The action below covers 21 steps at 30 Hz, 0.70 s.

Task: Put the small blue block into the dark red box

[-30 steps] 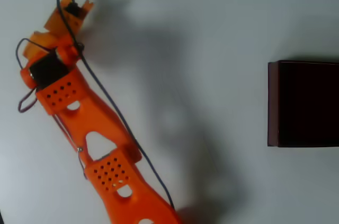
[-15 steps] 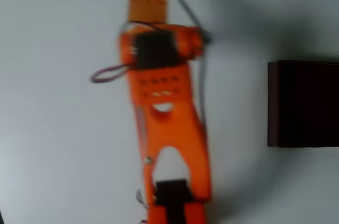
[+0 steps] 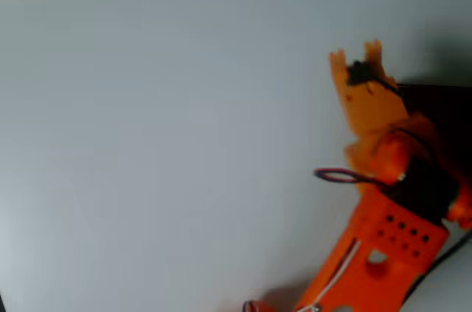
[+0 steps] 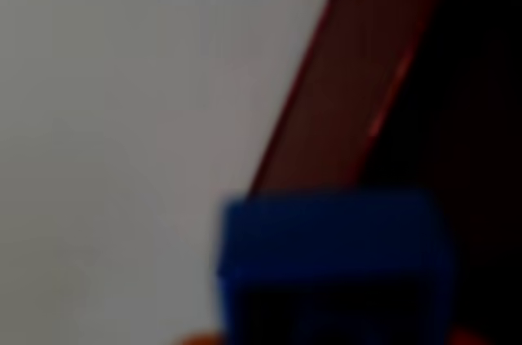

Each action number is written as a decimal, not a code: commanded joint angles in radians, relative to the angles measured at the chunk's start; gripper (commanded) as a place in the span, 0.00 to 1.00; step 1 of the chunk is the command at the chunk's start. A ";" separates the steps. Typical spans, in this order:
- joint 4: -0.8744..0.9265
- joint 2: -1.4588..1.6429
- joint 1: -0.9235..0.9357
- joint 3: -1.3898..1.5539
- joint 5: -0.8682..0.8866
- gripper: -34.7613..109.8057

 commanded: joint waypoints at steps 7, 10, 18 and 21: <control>-0.293 0.015 0.273 0.276 -0.222 0.29; -0.337 -0.078 0.293 0.259 -0.255 0.32; -0.348 -0.089 0.230 0.259 -0.305 0.36; -0.313 0.008 0.173 0.308 -0.327 0.34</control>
